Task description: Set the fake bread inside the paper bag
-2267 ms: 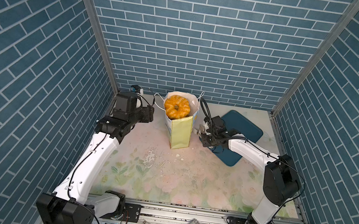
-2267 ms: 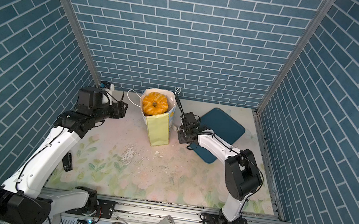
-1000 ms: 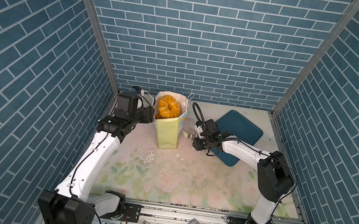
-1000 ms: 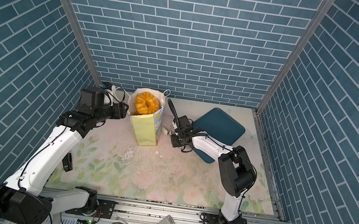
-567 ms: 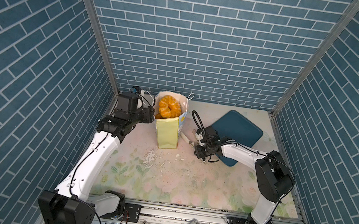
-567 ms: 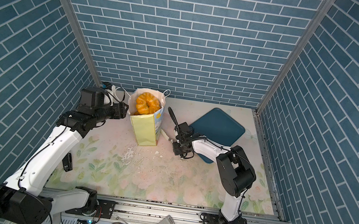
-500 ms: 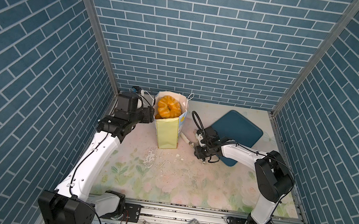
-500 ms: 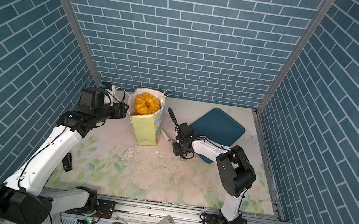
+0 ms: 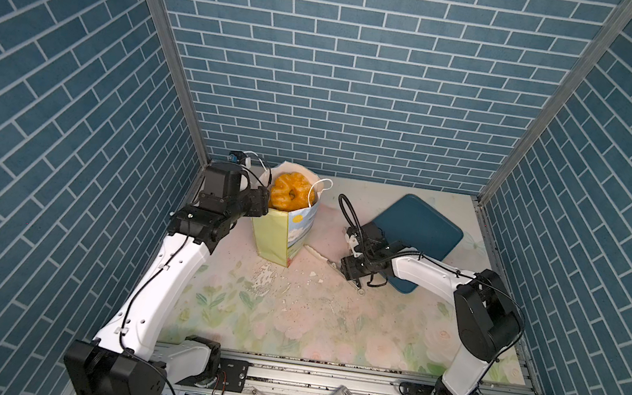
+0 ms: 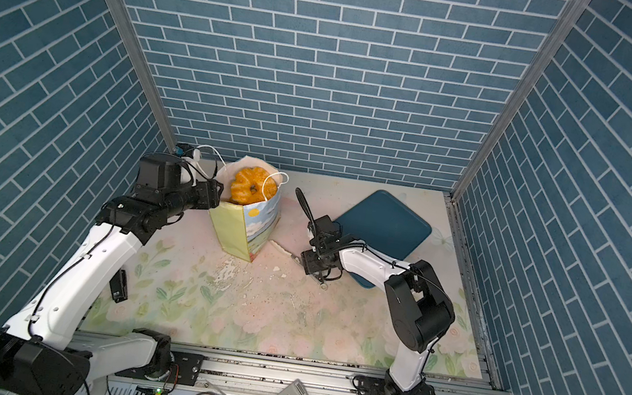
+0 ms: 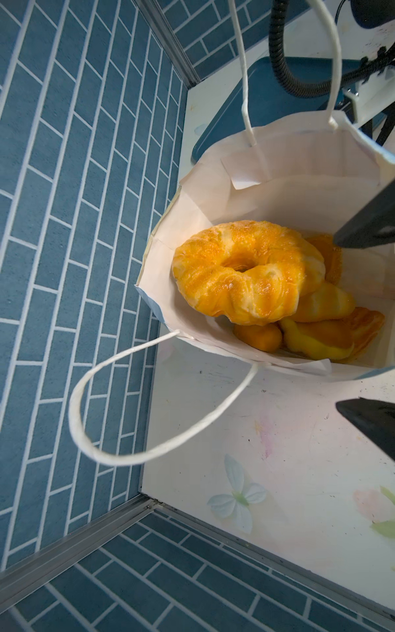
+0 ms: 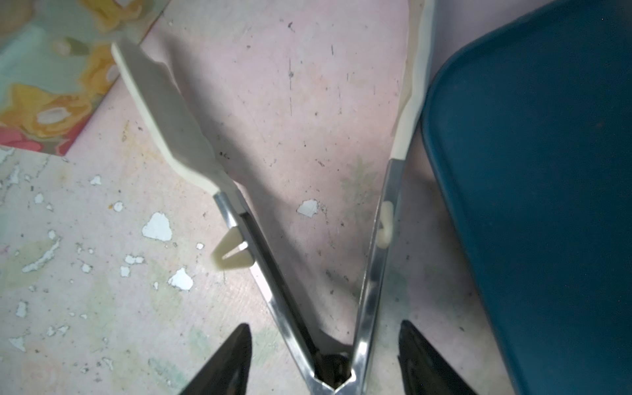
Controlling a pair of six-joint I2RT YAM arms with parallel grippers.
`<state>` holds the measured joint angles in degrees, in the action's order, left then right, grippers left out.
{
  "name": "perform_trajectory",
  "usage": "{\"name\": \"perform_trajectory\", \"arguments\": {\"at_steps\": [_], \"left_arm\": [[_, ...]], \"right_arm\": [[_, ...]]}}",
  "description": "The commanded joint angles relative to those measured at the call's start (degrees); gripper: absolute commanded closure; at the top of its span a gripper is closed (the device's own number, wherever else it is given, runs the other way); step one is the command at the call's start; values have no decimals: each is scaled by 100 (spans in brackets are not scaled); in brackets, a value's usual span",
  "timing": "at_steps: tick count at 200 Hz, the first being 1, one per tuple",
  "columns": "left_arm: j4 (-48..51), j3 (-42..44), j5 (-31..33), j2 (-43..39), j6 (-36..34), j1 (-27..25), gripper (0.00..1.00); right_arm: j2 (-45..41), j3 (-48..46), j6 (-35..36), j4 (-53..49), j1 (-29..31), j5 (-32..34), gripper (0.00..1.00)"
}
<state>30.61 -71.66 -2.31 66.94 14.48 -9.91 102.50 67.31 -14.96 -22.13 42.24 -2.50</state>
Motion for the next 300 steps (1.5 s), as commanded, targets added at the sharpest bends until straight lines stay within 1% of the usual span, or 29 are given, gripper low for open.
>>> {"name": "perform_trajectory", "arguments": {"at_steps": [1, 30, 60, 94, 130, 150, 168, 171, 175, 180, 192, 210, 227, 244, 253, 263, 270, 282, 294, 300], "left_arm": [[52, -132, 73, -116, -56, 34, 29], [107, -140, 107, -144, -76, 34, 29], [197, -283, 215, -181, -194, 42, 29], [239, -615, 342, -271, -420, 154, 29], [192, -810, 353, -501, -559, 556, 29], [131, -680, 358, -676, -572, 945, 28], [-145, -203, 496, -918, -480, 1335, 27], [-210, -109, 495, -971, -447, 1405, 27], [-287, 20, 503, -1008, -379, 1518, 27], [-364, 166, 490, -1085, -305, 1647, 27], [-474, 495, 485, -1226, -159, 1959, 27], [-597, 946, 610, -1413, -76, 2260, 27], [-667, 1327, 641, -1497, -16, 2433, 26], [-871, 1805, 774, -1530, -21, 2481, 26], [-1180, 2161, 743, -1526, -92, 2485, 26], [-1793, 2662, 483, -1529, -316, 2478, 26], [-2215, 3020, 335, -1515, -447, 2476, 26], [-2781, 3587, 320, -1432, -495, 2476, 26], [-3140, 3881, 451, -1262, -437, 2452, 26], [-3248, 3912, 476, -1141, -363, 2419, 24]], "right_arm": [[-171, -134, 81, -111, -5, 157, 28], [-171, -167, 61, -106, -5, 188, 27], [-614, -244, 142, 51, -5, 324, 27], [-1223, -99, 491, 25, -11, 775, 27], [-1609, 118, 748, -233, -160, 1300, 25], [-1926, 51, 736, -302, -473, 1486, 20], [-2339, -226, 675, -97, -841, 1473, 12], [-2412, -294, 669, -50, -916, 1472, 10], [-2509, -384, 651, 23, -1017, 1478, 4], [-2618, -480, 644, 82, -1160, 1481, 2], [-2849, -726, 650, 175, -1465, 1593, 1], [-3186, -1195, 744, 444, -1942, 1925, 1], [-3472, -1776, 802, 923, -2529, 1932, 1], [-3684, -2442, 811, 1633, -3099, 1972, 1], [-3734, -2855, 802, 2129, -3366, 1993, 1], [-3732, -3282, 772, 2730, -3631, 1980, 1], [-3678, -3620, 742, 3313, -3749, 2082, 1], [-3475, -4169, 846, 4389, -3881, 2212, 1], [-3087, -4514, 917, 5319, -3950, 2449, 1], [-2876, -4602, 907, 5652, -4003, 2442, 2]]}}
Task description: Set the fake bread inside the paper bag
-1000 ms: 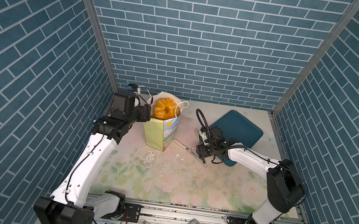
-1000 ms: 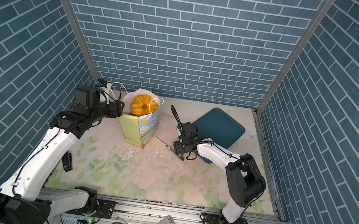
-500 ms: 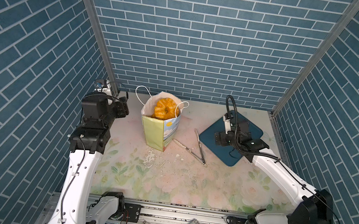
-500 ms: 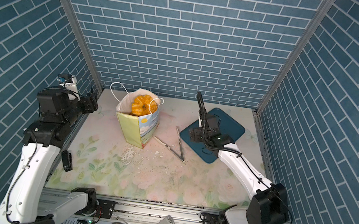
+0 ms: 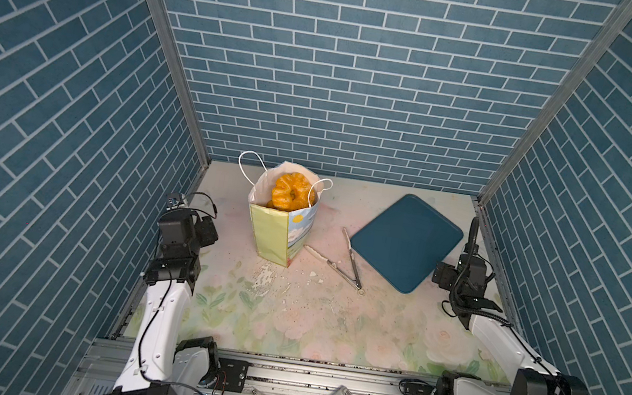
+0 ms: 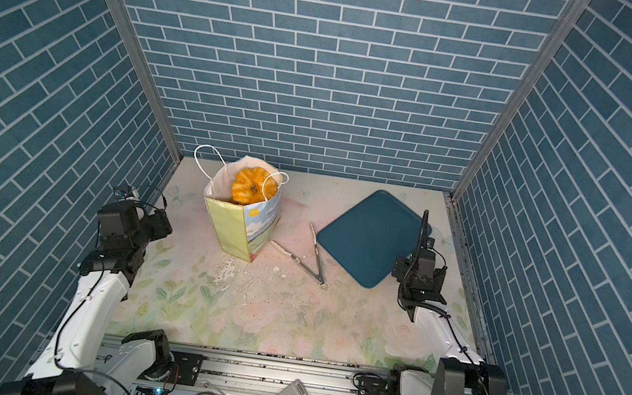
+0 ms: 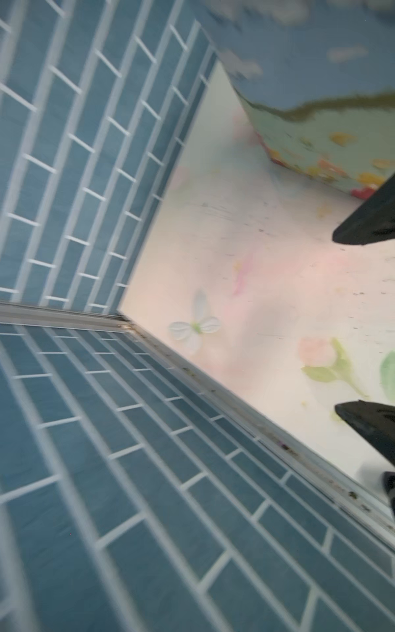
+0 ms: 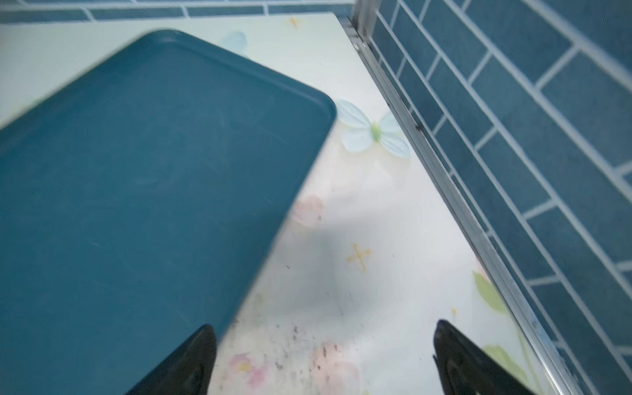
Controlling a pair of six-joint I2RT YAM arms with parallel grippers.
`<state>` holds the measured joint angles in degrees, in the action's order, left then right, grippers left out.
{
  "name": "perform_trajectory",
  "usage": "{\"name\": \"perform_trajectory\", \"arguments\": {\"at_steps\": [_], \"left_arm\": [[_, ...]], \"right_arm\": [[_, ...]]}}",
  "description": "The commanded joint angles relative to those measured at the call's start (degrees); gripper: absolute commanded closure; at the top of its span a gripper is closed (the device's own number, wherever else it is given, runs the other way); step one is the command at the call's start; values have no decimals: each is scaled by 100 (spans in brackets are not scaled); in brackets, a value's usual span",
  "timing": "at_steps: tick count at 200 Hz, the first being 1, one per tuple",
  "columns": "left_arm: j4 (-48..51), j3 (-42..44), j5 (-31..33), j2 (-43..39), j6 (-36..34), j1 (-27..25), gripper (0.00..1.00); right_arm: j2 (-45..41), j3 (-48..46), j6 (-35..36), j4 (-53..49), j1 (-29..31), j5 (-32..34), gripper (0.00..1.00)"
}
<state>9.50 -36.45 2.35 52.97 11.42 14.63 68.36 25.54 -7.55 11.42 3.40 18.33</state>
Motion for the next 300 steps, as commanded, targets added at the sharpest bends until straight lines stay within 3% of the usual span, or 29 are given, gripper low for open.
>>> {"name": "perform_trajectory", "arguments": {"at_steps": [1, 14, 26, 35, 54, 64, 81, 91, 112, 141, 154, 167, 198, 209, 300], "left_arm": [[-1153, 396, 11, 279, -50, -37, 24], [-1448, 510, 117, 651, -82, -241, 11], [-1692, 605, 304, 1017, -298, -538, 10], [-1875, 646, 551, 1274, -486, -845, 10], [-2678, 967, 1019, 1584, -847, -1435, 10], [-3389, 1232, 1229, 1692, -984, -1619, 10], [-4744, 1681, 1328, 2029, -1016, -1699, 9], [-4719, 1583, 1290, 2129, -1076, -1740, 10], [-5621, 1748, 1072, 2513, -1326, -1780, 11], [-7949, 2331, 1127, 3643, -1524, -1878, 10], [-7300, 2250, 1334, 3370, -1382, -1895, 10], [-7367, 2106, 1369, 3564, -1446, -1894, 8], [-6041, 1518, 1389, 3439, -1360, -1894, 2], [-6357, 1580, 1399, 3523, -1410, -1894, 1], [-6219, 1555, 1373, 3490, -1375, -1894, 0]], "right_arm": [[578, -426, 197, 2379, -133, 340, 2], [814, -363, 174, 2648, -238, 155, 1], [1123, -575, 246, 3654, -326, -204, 1], [1365, -509, 168, 3671, -380, -299, 1], [2075, -759, 275, 4903, -513, -904, 1], [1862, -737, 222, 4514, -533, -923, 1], [2027, -832, 271, 4892, -542, -1048, 1], [1960, -746, 316, 4643, -542, -1187, 1], [2002, -625, 516, 4475, -538, -1622, 1], [1965, -591, 566, 4347, -542, -1813, 1], [1971, -471, 553, 4133, -542, -1771, 1], [1999, -288, 539, 3803, -542, -1822, 1], [1999, -319, 544, 3858, -544, -1793, 1], [1999, -315, 549, 3868, -542, -1816, 1], [2016, -272, 550, 3806, -542, -1824, 1]]}}
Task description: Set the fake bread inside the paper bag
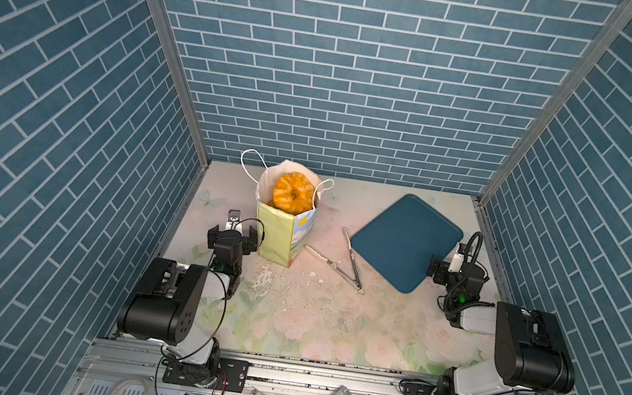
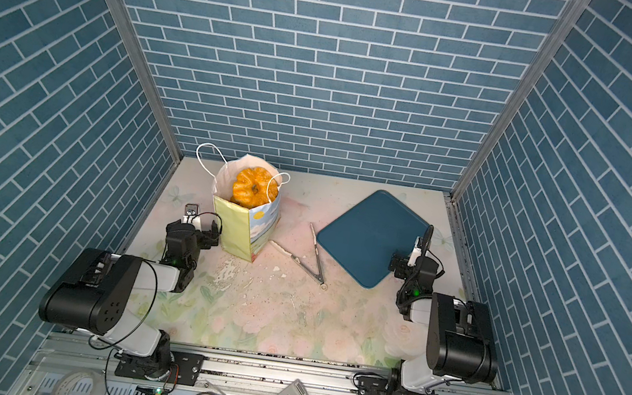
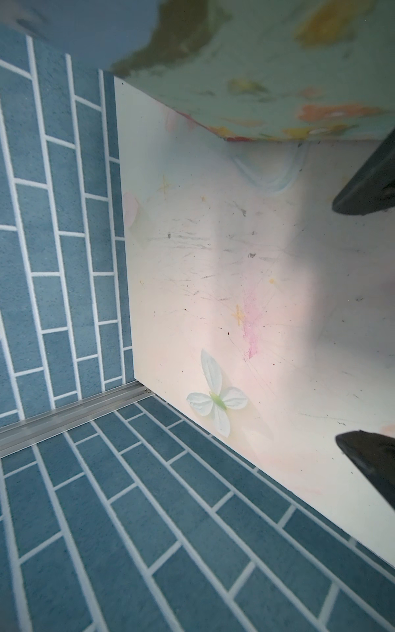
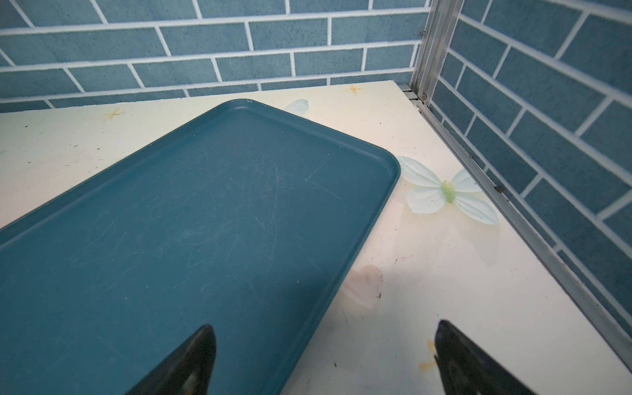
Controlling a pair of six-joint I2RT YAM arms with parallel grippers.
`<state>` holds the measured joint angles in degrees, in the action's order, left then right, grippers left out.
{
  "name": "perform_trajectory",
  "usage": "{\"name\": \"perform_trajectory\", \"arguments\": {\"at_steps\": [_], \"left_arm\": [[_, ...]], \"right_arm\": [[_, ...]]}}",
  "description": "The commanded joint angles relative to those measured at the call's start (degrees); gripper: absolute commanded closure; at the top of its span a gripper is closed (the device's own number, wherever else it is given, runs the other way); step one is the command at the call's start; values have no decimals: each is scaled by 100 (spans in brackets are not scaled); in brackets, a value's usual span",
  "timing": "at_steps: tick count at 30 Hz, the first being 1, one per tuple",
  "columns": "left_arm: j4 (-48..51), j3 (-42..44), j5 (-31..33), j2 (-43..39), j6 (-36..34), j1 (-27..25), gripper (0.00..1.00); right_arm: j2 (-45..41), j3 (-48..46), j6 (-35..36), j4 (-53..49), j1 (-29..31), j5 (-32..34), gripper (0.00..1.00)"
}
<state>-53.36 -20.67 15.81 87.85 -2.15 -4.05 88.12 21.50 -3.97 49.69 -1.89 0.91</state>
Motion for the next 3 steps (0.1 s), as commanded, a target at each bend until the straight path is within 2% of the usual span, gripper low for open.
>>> {"name": "perform_trajectory", "arguments": {"at_steps": [1, 3], "left_arm": [[65, -20, 27, 3, -11, -25, 0], [73, -22, 27, -5, -18, -25, 0]], "right_arm": [[44, 129, 188, -21, -13, -82, 1], [26, 99, 194, 14, -15, -57, 1]]}}
